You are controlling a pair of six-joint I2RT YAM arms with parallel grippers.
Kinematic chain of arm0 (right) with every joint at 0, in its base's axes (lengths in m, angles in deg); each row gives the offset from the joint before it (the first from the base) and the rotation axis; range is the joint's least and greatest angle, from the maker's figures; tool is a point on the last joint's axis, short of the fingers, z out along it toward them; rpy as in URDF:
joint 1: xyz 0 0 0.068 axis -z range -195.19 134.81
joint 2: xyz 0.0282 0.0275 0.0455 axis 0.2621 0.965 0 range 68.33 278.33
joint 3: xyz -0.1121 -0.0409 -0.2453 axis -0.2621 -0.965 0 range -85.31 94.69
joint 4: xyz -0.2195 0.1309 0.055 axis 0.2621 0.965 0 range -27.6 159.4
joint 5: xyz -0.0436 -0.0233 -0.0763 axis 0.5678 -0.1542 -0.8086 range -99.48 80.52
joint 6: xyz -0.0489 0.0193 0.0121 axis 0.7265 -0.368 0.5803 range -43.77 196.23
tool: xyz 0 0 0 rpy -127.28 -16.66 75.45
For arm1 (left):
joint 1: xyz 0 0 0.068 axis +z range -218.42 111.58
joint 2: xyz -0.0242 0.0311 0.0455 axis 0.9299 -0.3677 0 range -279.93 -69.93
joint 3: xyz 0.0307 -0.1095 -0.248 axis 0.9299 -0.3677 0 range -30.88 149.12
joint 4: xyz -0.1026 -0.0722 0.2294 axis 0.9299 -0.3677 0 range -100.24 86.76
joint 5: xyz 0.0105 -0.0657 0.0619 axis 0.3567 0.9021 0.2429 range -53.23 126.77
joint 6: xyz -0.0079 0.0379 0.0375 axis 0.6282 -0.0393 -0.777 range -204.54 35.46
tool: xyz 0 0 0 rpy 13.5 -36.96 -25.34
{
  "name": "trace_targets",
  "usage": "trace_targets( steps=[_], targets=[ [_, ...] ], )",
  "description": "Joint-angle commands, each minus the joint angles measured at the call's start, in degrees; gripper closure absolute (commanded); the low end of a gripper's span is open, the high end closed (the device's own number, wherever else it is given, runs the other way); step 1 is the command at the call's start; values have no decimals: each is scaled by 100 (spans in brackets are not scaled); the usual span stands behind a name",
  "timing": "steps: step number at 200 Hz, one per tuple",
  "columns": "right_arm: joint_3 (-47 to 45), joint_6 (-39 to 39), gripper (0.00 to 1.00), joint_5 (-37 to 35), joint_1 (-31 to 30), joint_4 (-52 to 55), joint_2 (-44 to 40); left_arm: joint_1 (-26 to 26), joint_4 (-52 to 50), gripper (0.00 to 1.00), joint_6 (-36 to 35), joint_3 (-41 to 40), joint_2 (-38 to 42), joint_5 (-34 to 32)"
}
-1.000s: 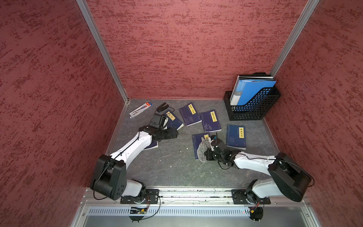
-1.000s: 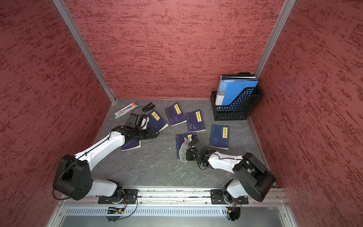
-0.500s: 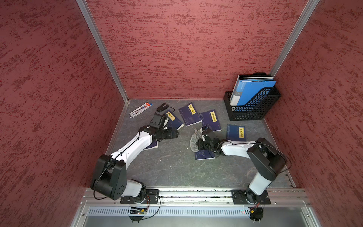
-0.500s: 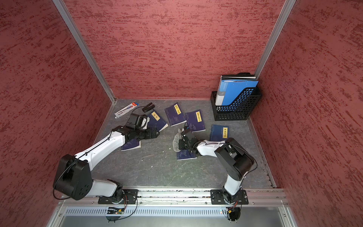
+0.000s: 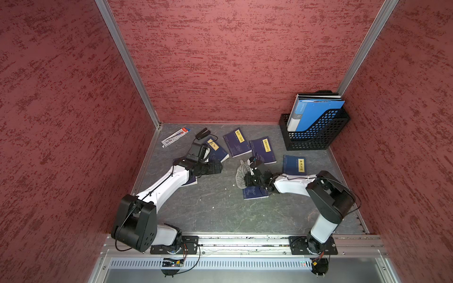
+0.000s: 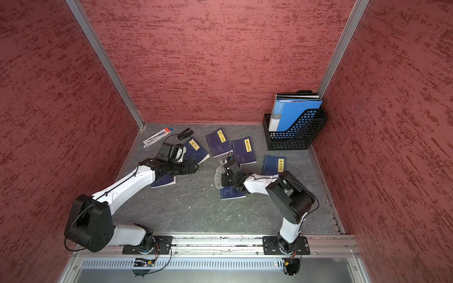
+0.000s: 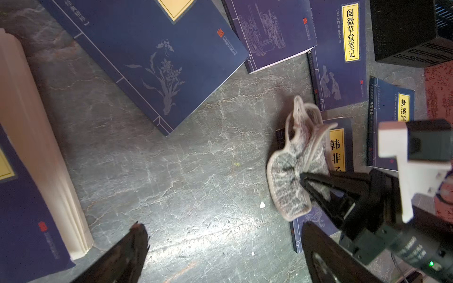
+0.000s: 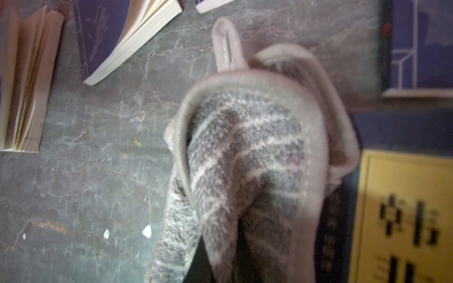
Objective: Wipe the cover of the book
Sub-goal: Wipe the dirt from the cover of the book.
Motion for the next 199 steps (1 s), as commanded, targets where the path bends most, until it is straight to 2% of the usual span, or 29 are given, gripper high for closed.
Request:
trace_targets(
  steps=[1, 36, 58, 100, 156, 179, 199],
  targets=[
    [-897, -611, 91, 20, -369, 956, -290, -7, -9, 2, -129, 166, -9, -6],
    [-1863, -1254, 92, 88, -604, 906, -1262, -9, -57, 2, -165, 254, -75, -16],
    [-1995, -1297, 91, -140, -617, 922, -1396, -7, -68, 2, -171, 285, -120, -17],
    [-1287, -739, 91, -368, -255, 655, -433, -7, -120, 1, -151, 283, -76, -15],
    [565, 139, 92, -299, 596, 621, 1068, 19, -236, 2, -169, 188, 163, -94],
    [916, 304, 92, -283, 658, 784, 1242, 27, -250, 1, -171, 154, 227, -120],
    [702, 296, 92, -214, 655, 839, 1058, 52, -236, 2, -175, 152, 219, -109]
  ],
)
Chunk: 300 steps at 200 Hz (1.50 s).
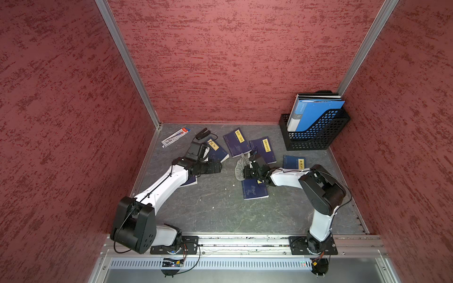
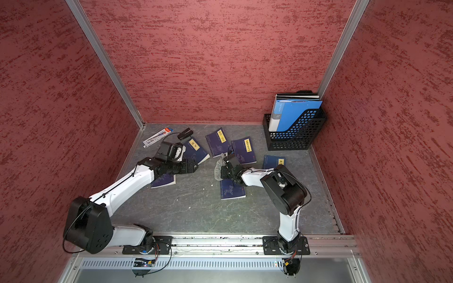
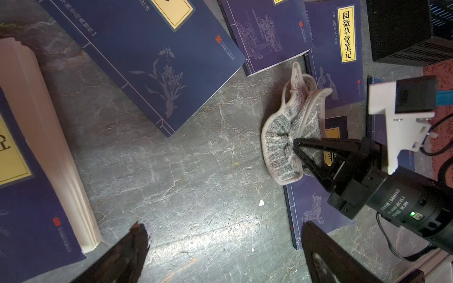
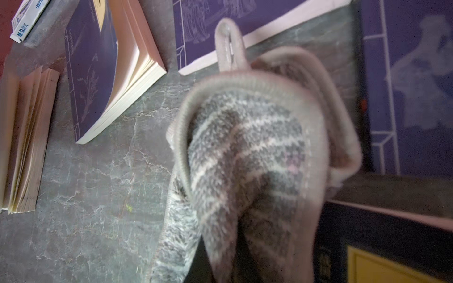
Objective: Wipe the cover of the book
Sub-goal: Wipe the dirt from the cover of the book.
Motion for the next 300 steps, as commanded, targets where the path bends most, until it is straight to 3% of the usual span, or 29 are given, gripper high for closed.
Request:
trace_targets(
  steps=[1, 57, 105, 129, 174, 208, 248, 300],
  targets=[
    [-371, 246, 92, -126, 33, 1034, 99, 38, -16, 1, -79, 8, 114, -71],
    [-2355, -510, 91, -99, -320, 1206, -1543, 39, 80, 1, -126, 207, -174, 29],
    [-3148, -1228, 90, -77, -776, 1340, -2557, 28, 166, 1, -104, 248, -398, 101],
    [-3035, -1010, 90, -154, -700, 1031, -2426, 4, 161, 1, -97, 220, -386, 93],
    [-1855, -222, 91, 62, 62, 353, -794, -22, 113, 2, -31, 143, -194, 58],
    [-1097, 0, 91, -1, 372, 456, -151, -92, 127, 1, 46, 68, -47, 58],
    [-1903, -276, 91, -191, 216, 752, -955, -110, 225, 1, 36, 52, -167, 62],
    [-3128, -1467, 90, -380, -806, 1480, -2359, -137, 337, 1, -4, 218, -505, 151]
  ],
)
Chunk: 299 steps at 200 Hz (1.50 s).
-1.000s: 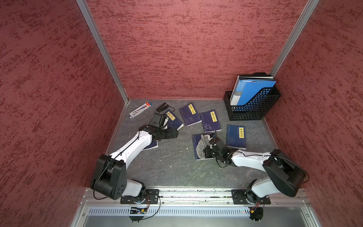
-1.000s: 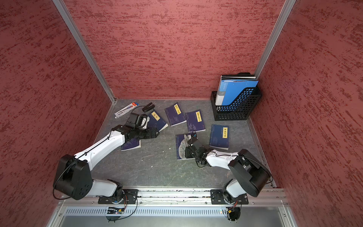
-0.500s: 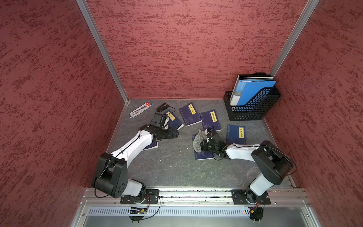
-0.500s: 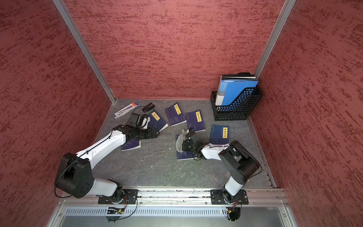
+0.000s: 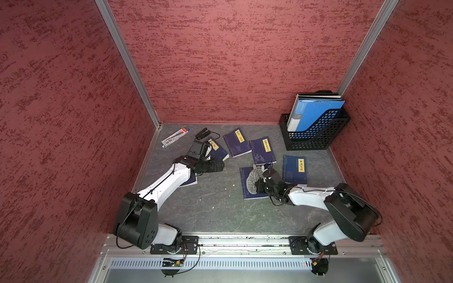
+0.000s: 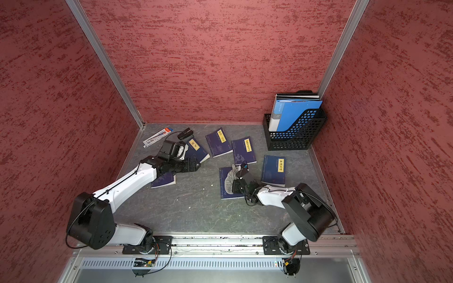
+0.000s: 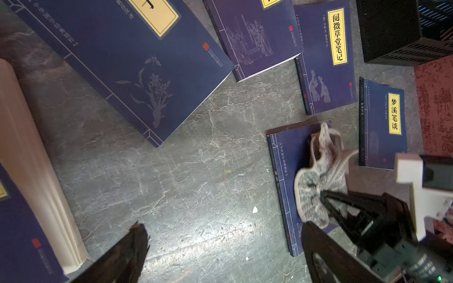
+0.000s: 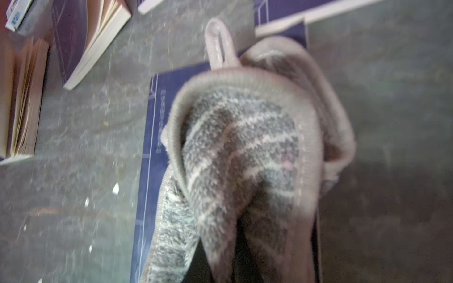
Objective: Wipe the cover of the book
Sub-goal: Wipe the dirt from the cover of the book.
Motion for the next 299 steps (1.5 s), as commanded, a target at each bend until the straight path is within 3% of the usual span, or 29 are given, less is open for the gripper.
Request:
trace_targets(
  steps=[1, 44, 120, 159, 199, 248, 299],
  targets=[
    [-544, -699, 90, -141, -329, 1631, -88, -32, 124, 1, -11, 94, -180, 87],
    [-659, -530, 88, -253, -130, 1451, -540, -41, 105, 1, -54, 124, -221, 114],
    [905, 784, 89, -60, 1128, 859, 1223, -76, 155, 1, 37, -182, 63, 135],
    [1567, 1084, 90, 61, 1328, 1025, 1643, -102, 199, 1, 60, -163, 33, 159],
    [907, 914, 90, 88, 1256, 1232, 1049, -111, 211, 1, 18, -62, -73, 124],
    [-14, 205, 90, -119, 642, 1937, -88, -115, 251, 1, -2, 195, -397, 192],
    [-379, -262, 89, -302, 396, 2413, -1098, -205, 278, 2, -9, 406, -671, 232]
  ],
)
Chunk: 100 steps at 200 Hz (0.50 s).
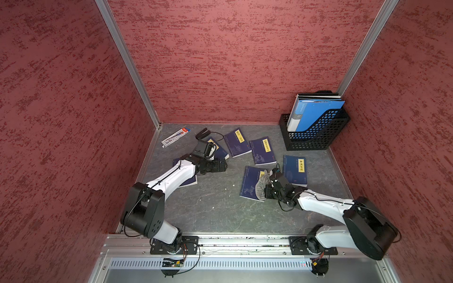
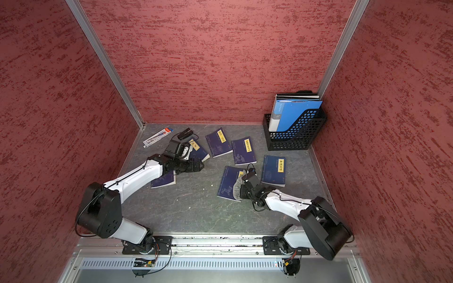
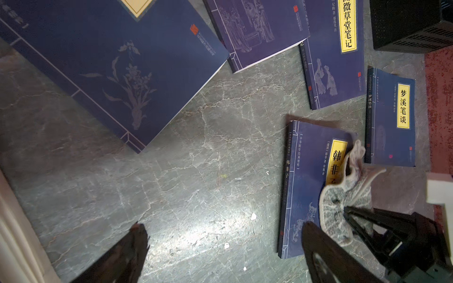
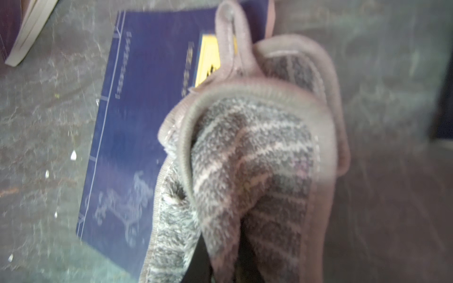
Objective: Wipe the cover of the book
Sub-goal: Wipe the dirt from the cover of the book, then place the cleaning item on the book.
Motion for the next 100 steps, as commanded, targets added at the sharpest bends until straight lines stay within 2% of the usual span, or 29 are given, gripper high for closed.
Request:
trace_targets(
  steps=[1, 31, 53, 78, 100],
  targets=[
    [-193, -305, 89, -214, -45, 965, -133, -90, 136, 1, -25, 168, -107, 80],
    [263, -155, 89, -689, -7, 1178, -332, -202, 151, 2, -7, 206, -159, 79],
    [811, 182, 88, -986, 267, 1399, -261, -295, 171, 2, 24, 164, -142, 77],
    [1221, 587, 88, -1297, 907, 1517, -141, -403, 175, 2, 35, 94, -86, 26],
    [1353, 881, 88, -1226, 1586, 1380, -107, -430, 214, 2, 69, -3, -2, 28]
  ],
)
